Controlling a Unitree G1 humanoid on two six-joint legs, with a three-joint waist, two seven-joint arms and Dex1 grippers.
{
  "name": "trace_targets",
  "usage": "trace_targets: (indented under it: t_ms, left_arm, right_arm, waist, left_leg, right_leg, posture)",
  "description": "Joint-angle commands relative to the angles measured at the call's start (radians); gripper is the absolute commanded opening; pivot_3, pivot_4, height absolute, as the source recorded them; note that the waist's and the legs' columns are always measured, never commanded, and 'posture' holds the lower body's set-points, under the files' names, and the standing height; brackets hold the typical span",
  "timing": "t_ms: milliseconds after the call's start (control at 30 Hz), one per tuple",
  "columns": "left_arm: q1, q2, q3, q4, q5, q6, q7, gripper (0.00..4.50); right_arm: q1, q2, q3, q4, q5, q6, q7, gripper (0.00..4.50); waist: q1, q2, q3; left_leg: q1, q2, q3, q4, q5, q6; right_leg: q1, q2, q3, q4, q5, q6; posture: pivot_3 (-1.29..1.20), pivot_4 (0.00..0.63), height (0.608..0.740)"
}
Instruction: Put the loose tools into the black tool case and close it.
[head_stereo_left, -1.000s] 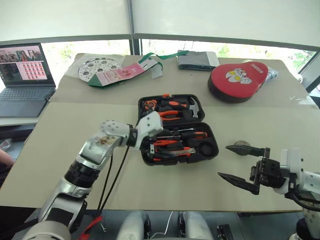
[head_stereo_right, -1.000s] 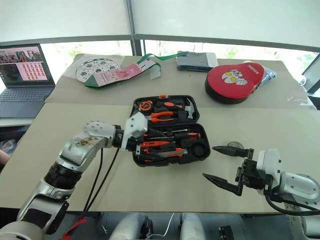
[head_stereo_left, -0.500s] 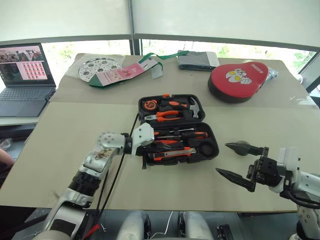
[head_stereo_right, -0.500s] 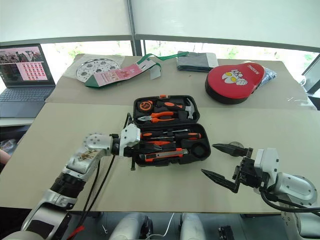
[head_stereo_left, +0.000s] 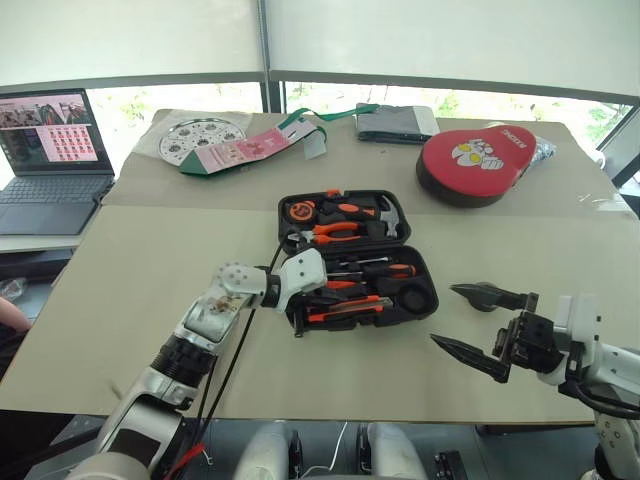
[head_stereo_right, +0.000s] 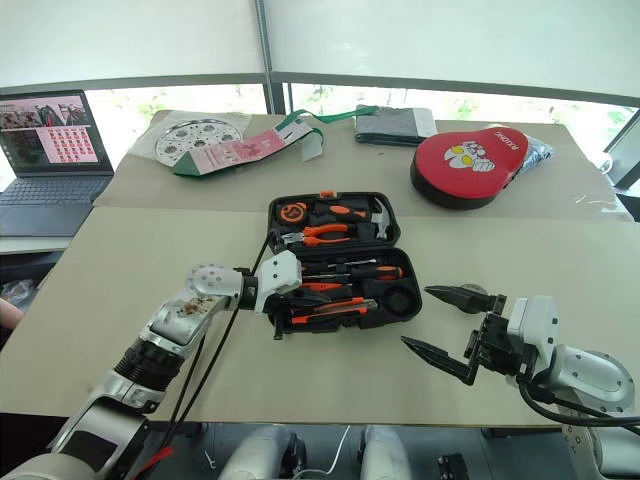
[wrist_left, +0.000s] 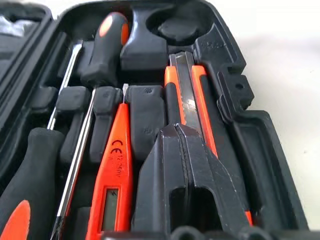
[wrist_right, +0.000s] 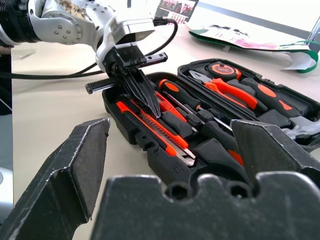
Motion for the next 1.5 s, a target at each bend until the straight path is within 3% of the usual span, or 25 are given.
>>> trace_targets:
  t_ms: [33, 167, 267, 400, 600, 700, 867, 1033, 1267, 1500]
  left_arm:
    - [0.043, -0.020, -0.072, 0.065, 0.050, 0.038, 0.017, 0.03]
    - [0.079, -0.051, 0.087, 0.013, -0.077, -0.069, 0.030, 0.03]
    - [0.138, -0.015, 0.206, -0.076, -0.202, -0.120, -0.039, 0.70]
    - [0.193, 0.035, 0.349, -0.089, -0.301, -0.247, -0.100, 2.26]
    - [0.319, 0.176, 0.519, -0.085, -0.470, -0.309, -0.329, 4.39]
    - [0.342, 0.189, 0.576, -0.088, -0.527, -0.296, -0.329, 4.45]
    - [0.355, 0.197, 0.583, -0.095, -0.539, -0.292, -0.348, 4.45]
    - [0.373, 0.190, 0.556, -0.126, -0.527, -0.310, -0.351, 4.45]
    - [0.392, 0.180, 0.538, -0.161, -0.528, -0.320, -0.344, 4.45]
    - [0.404, 0.180, 0.533, -0.179, -0.533, -0.323, -0.336, 4.50]
  right_arm:
    - [-0.022, 0.001, -0.005, -0.016, 0.005, -0.011, -0.014, 4.50]
    - [-0.005, -0.010, -0.059, 0.002, 0.021, 0.001, -0.027, 4.50]
    - [0.050, -0.017, -0.134, 0.041, 0.018, -0.014, -0.017, 4.50]
    - [0.120, -0.012, -0.217, 0.109, -0.008, -0.065, 0.000, 4.50]
    - [0.220, 0.013, -0.306, 0.299, -0.076, -0.166, -0.001, 4.50]
    - [0.226, 0.000, -0.309, 0.323, -0.115, -0.160, -0.047, 4.50]
    - [0.088, -0.138, -0.215, 0.264, -0.145, 0.018, -0.095, 4.50]
    - [-0.160, -0.312, 0.015, 0.288, -0.258, 0.219, -0.106, 4.50]
    - [-0.412, -0.356, 0.262, 0.375, -0.368, 0.380, -0.073, 4.50]
    - [-0.473, -0.358, 0.345, 0.446, -0.433, 0.385, -0.048, 2.38]
  waist:
    - [0.000, 0.001, -0.003]
    - [0.005, 0.002, -0.005]
    - [0.000, 0.002, -0.005]
    - [-0.004, 0.002, -0.005]
    - [-0.018, 0.002, -0.005]
    - [-0.015, 0.003, -0.004]
    - [-0.036, 0.005, -0.003]
    - [-0.038, 0.005, -0.003]
    - [-0.022, 0.005, -0.002]
    - [-0.027, 0.005, -0.002]
  left_leg:
    - [0.000, 0.000, 0.000, 0.000, 0.000, 0.000]
    - [0.000, 0.000, 0.000, 0.000, -0.001, 0.001]
    - [-0.001, 0.000, 0.000, 0.000, -0.001, 0.001]
    - [-0.002, 0.000, 0.000, 0.000, 0.000, 0.000]
    - [-0.001, 0.001, 0.000, -0.001, 0.000, -0.001]
    - [-0.001, 0.001, 0.000, -0.001, 0.000, -0.001]
    - [0.000, 0.000, 0.001, -0.001, -0.001, 0.000]
    - [0.000, 0.002, 0.001, -0.001, 0.000, -0.001]
    - [-0.003, 0.001, 0.000, -0.002, 0.002, -0.003]
    - [-0.006, 0.000, 0.001, -0.002, 0.000, -0.001]
  right_leg:
    - [0.000, 0.000, 0.000, 0.000, 0.000, 0.000]
    - [0.000, -0.002, 0.000, 0.000, 0.000, 0.000]
    - [-0.002, -0.002, 0.001, 0.000, 0.000, 0.000]
    - [-0.004, -0.001, 0.000, 0.000, 0.000, -0.001]
    - [-0.003, -0.002, 0.001, 0.000, -0.001, -0.001]
    - [-0.004, -0.002, 0.001, 0.000, -0.001, -0.002]
    - [-0.003, -0.004, 0.005, 0.000, -0.002, -0.005]
    - [-0.004, -0.002, 0.004, 0.000, 0.000, -0.005]
    - [-0.007, -0.001, 0.000, 0.000, 0.000, -0.004]
    - [-0.007, -0.002, -0.001, -0.004, 0.000, -0.002]
  posture:
    - [0.00, 0.150, 0.740]
    - [0.00, 0.150, 0.740]
    - [0.00, 0.150, 0.740]
    - [0.00, 0.150, 0.740]
    - [0.00, 0.150, 0.740]
    - [0.00, 0.150, 0.740]
    - [0.00, 0.150, 0.740]
    - [0.00, 0.150, 0.740]
    - [0.00, 0.150, 0.740]
    - [0.00, 0.150, 0.740]
